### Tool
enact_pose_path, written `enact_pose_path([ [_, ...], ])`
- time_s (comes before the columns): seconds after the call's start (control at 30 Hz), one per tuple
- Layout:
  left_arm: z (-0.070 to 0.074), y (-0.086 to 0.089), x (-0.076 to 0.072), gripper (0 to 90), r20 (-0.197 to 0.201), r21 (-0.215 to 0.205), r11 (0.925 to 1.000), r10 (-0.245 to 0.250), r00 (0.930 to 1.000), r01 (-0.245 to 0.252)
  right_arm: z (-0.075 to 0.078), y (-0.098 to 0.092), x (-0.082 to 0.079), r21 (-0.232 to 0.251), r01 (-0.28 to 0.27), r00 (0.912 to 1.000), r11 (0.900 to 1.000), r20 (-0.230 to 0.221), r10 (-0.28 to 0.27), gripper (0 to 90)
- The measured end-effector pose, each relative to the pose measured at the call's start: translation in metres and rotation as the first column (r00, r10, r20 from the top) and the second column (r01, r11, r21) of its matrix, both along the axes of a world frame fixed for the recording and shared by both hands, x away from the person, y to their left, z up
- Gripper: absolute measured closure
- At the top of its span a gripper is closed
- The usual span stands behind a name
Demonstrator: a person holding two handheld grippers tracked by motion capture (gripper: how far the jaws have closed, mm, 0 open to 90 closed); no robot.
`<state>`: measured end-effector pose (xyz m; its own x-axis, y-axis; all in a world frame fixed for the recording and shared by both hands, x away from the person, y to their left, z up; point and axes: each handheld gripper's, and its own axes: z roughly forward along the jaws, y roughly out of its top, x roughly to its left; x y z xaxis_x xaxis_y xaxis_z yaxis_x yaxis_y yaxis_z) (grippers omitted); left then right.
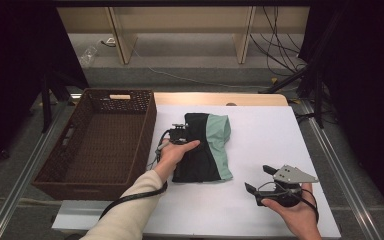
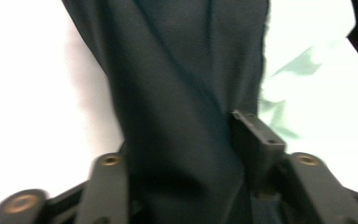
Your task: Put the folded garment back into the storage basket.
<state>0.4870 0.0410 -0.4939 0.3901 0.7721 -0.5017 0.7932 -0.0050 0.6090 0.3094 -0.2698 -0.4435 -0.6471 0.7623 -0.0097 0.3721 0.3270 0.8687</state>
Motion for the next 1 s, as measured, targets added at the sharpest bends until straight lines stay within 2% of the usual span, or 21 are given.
enact_pose_path([
  [0.2,0.001,0.003,0.0,71.3,-0.014,-0.059,0.9982,0.001,0.9999,-0.002,0.0,0.0,0.0,-0.003,-0.001,1.0,1.0,-0.005,0.001,15.2],
  [0.3,0.002,0.006,-0.001,74.1,-0.007,-0.09,0.9959,0.001,1.0,-0.002,0.0,-0.001,0.0,-0.003,-0.001,1.0,1.0,-0.004,0.001,15.3],
  [0.4,0.003,0.007,-0.002,75.2,0.005,-0.103,0.9946,-0.001,1.0,0.001,0.0,0.0,0.0,-0.003,-0.001,1.0,1.0,-0.004,0.001,15.4],
  [0.7,0.024,0.004,-0.01,76.5,0.084,-0.066,0.9967,-0.04,0.9956,0.046,0.0,-0.001,-0.001,-0.004,-0.003,1.0,1.0,-0.003,0.003,15.5],
  [1.0,0.039,0.016,-0.018,76.8,0.118,-0.029,0.9954,-0.087,0.9892,0.091,0.0,-0.001,-0.001,-0.002,-0.003,1.0,1.0,-0.002,0.003,15.6],
])
